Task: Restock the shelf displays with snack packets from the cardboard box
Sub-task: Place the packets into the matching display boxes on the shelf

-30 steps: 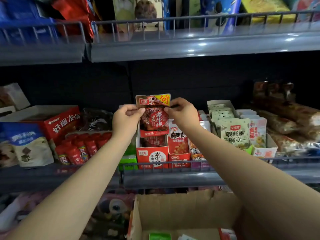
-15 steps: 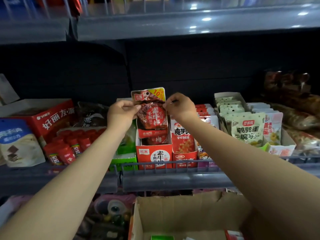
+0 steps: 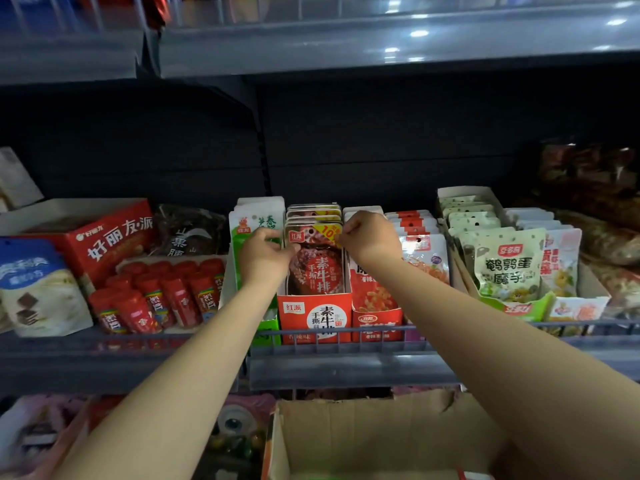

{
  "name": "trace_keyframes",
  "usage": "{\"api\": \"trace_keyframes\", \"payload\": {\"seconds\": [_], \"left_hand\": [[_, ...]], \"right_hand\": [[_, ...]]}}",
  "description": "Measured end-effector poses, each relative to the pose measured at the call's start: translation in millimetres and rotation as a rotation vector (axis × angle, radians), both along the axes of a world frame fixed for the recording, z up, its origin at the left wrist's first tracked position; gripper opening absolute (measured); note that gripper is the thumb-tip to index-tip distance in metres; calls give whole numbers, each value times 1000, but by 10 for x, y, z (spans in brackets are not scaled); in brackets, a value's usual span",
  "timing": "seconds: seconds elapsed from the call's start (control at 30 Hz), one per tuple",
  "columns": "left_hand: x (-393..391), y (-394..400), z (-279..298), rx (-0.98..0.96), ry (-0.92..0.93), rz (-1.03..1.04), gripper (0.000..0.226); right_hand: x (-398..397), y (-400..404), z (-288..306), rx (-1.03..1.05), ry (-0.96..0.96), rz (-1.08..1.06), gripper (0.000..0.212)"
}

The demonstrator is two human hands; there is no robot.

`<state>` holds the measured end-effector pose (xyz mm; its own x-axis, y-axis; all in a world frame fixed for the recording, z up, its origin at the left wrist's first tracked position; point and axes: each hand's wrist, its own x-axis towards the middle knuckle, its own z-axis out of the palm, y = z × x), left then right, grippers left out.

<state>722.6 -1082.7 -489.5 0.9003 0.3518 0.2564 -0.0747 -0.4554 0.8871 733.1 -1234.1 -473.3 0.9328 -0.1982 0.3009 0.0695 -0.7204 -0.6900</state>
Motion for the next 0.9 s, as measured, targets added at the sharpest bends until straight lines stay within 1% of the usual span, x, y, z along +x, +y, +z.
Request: {"api": "trace_keyframes", "payload": {"seconds": [0.03,0.1,0.17,0.23,0.3,0.37,0.5,0.6,0.7,0.8,0.9], "left_hand": [[-11,-7,2,3,1,2,31],[-47,-8,-3,-3,-10,-5,31],[-129,-1,-12,-19,-47,-16,27],[-267,-12,-11,-41,-106,-32,19],[-452,-42,-8,-45,-146,-52,11],[-666,-90,-27,-49,-155,-71,11],[-1090,-239,-203,-109,-142,-165,14],[-1351,-374,-439,-128,-113,-204,13],[-1601,-516,-708,-127,-52,-240,12],[-1827,-659,-1016,-144,56,-273,10],[-1968,-798,-1363,-150,209,-306,13]], "right_hand": [[0,0,-4,9,-1,-2,4],[-27,-5,6,45,5,8,16],[-101,-21,25,69,1,36,31],[-230,-60,33,83,-32,79,39],[-406,-117,22,43,-93,127,39],[-620,-180,-16,10,-150,159,35],[-1117,-313,-201,87,-149,215,27],[-1457,-425,-456,113,-91,250,24],[-1740,-542,-747,67,-15,267,22],[-1966,-666,-1051,52,105,267,26],[-2131,-794,-1351,46,220,263,27]]}}
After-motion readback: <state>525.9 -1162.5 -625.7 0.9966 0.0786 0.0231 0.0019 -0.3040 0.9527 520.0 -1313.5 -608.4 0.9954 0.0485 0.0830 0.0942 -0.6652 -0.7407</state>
